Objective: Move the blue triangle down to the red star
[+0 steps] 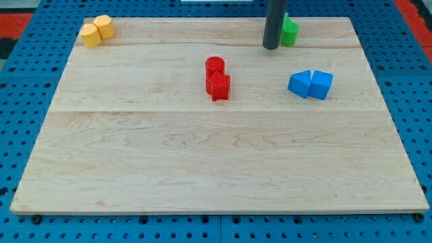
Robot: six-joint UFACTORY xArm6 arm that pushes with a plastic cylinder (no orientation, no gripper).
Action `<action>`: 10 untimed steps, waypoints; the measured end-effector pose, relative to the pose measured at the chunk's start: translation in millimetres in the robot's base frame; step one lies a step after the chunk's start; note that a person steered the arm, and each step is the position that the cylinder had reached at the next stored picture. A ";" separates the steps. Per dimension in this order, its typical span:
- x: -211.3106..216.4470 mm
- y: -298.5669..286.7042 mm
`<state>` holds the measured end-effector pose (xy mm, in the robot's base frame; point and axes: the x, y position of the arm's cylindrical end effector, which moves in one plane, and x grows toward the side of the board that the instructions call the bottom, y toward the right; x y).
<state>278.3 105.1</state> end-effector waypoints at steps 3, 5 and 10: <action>39.5 60.5; 118.4 34.0; 157.7 -50.1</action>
<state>436.0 55.0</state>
